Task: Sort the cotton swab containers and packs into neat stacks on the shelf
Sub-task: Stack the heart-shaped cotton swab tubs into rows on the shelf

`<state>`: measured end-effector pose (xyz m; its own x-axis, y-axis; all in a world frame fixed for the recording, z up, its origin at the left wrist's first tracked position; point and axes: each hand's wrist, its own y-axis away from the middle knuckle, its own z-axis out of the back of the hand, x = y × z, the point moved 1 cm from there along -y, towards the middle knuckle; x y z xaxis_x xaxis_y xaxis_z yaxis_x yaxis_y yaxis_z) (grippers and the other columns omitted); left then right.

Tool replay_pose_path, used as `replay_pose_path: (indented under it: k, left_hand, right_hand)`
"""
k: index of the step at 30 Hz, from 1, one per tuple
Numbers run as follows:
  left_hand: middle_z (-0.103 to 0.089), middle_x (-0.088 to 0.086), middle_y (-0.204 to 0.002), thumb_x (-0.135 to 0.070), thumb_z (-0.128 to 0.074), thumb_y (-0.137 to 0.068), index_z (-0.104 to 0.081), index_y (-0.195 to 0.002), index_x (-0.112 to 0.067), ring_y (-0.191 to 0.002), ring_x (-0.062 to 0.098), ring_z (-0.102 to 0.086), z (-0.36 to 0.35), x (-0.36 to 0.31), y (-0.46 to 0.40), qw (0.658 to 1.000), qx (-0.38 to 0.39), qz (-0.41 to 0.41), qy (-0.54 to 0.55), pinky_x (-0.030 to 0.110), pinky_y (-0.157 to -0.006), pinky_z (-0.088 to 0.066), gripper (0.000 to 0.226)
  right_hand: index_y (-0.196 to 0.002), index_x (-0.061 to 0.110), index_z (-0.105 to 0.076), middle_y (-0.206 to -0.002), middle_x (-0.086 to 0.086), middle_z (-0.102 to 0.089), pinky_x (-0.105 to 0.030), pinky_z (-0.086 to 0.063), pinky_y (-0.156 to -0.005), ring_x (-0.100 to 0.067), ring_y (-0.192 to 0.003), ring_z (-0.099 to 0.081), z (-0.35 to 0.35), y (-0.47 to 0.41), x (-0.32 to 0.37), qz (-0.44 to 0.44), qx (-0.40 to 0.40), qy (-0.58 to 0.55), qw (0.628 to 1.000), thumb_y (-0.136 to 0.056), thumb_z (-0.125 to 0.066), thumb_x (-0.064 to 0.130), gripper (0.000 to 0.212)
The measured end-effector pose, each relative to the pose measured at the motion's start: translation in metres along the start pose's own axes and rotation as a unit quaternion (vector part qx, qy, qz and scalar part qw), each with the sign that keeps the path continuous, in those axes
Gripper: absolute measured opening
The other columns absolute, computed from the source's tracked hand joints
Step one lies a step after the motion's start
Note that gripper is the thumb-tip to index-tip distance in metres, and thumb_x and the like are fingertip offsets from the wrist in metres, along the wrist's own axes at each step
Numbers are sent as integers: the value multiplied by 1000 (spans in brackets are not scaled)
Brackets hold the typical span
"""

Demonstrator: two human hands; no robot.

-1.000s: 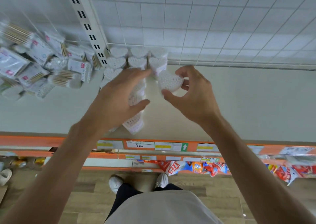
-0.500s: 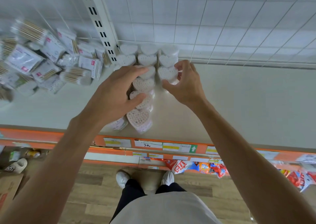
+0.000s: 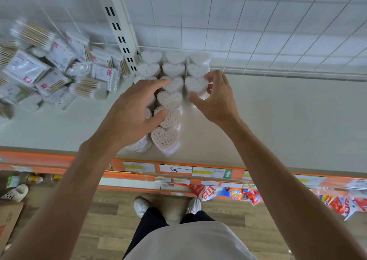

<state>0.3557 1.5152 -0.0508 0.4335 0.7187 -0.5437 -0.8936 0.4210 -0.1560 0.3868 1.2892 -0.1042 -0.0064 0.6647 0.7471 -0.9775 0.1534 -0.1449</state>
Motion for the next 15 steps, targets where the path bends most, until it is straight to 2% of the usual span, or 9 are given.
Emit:
replay_pose_path:
  k: [2,4,8,10,13,15]
  left_hand:
    - [-49,-15,-144,-35,-68,-93,-43,-148,-31,-134,2,-44,0,3,2,1000,-1,0,-1,3,-102,-24,60]
    - [-49,-15,-144,-36,-66,-93,-44,-148,-31,-133,2,-44,1,7,4,1000,-3,-2,4,1,-101,-23,59]
    - [-50,-13,-144,-36,-65,-92,-44,-148,-30,-134,2,-44,10,16,9,1000,-10,-10,16,14,-105,-31,60]
    - [-50,-13,-144,-31,-68,-92,-44,-148,-27,-134,1,-44,16,22,11,999,-15,-12,27,17,-107,-32,61]
    - [-50,-14,-144,-30,-69,-92,-44,-148,-29,-134,1,-43,25,31,14,999,-15,-24,33,21,-109,-33,61]
    - [-49,-14,-144,-31,-68,-92,-44,-148,-30,-134,1,-43,32,41,18,999,-17,-28,31,23,-107,-33,60]
  right_hand:
    - [-117,14,-50,-115,0,-53,-39,-56,-86,-18,-97,-59,1,1,1,-4,-3,2,1000,-77,-76,48,59]
    - [-117,15,-50,-114,1,-53,-39,-56,-85,-18,-97,-59,2,1,2,-8,-5,8,1000,-76,-76,50,60]
    - [-118,15,-50,-114,1,-54,-40,-57,-85,-19,-97,-60,1,4,6,-22,-15,20,999,-76,-77,50,61]
    - [-122,14,-50,-117,0,-53,-38,-56,-87,-18,-100,-58,-1,5,10,-31,-15,32,999,-78,-77,47,62]
    - [-134,13,-45,-129,-4,-49,-27,-44,-88,-15,-110,-52,2,9,20,-49,1,59,997,-82,-77,42,67]
    - [-142,11,-40,-140,-8,-44,-25,-38,-91,-16,-117,-47,7,15,31,-41,5,102,994,-85,-76,39,73]
